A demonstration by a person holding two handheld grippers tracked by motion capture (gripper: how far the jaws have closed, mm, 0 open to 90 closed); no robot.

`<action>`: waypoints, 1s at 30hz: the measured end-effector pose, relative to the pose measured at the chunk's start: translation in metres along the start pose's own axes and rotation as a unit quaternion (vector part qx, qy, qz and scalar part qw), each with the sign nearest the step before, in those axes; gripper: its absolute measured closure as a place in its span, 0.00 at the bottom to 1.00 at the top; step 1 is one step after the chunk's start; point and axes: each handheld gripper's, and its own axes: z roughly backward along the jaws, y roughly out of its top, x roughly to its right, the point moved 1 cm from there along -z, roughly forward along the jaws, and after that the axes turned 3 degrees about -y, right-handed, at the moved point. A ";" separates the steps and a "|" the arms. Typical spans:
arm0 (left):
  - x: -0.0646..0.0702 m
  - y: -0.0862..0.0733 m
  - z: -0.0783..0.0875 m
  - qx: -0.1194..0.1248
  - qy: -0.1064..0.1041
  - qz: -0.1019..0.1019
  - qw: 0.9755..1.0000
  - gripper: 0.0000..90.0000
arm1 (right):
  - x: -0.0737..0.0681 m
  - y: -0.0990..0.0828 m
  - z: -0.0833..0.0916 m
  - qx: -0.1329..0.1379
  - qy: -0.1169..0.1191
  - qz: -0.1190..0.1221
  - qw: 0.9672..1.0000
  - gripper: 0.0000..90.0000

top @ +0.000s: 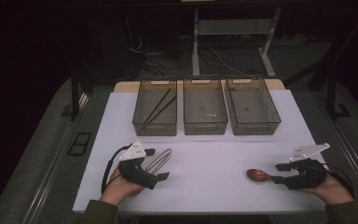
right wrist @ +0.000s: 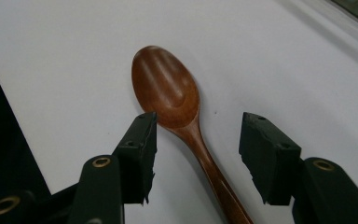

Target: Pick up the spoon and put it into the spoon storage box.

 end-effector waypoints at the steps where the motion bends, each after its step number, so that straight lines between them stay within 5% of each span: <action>1: 0.000 0.000 0.000 0.000 0.000 0.000 1.000 0.00 | -0.001 0.001 0.000 -0.008 -0.002 0.008 1.000 0.52; 12: 0.000 0.000 -0.001 -0.001 -0.001 0.001 1.000 0.00 | -0.004 0.012 -0.007 -0.077 -0.003 0.065 0.995 0.56; 19: 0.000 0.000 -0.001 -0.002 -0.002 0.000 1.000 0.00 | -0.005 0.017 -0.018 -0.120 -0.002 0.091 0.989 0.63; 30: 0.000 0.000 -0.002 -0.004 -0.002 -0.002 1.000 0.00 | -0.005 0.025 -0.030 -0.177 -0.002 0.138 0.974 0.76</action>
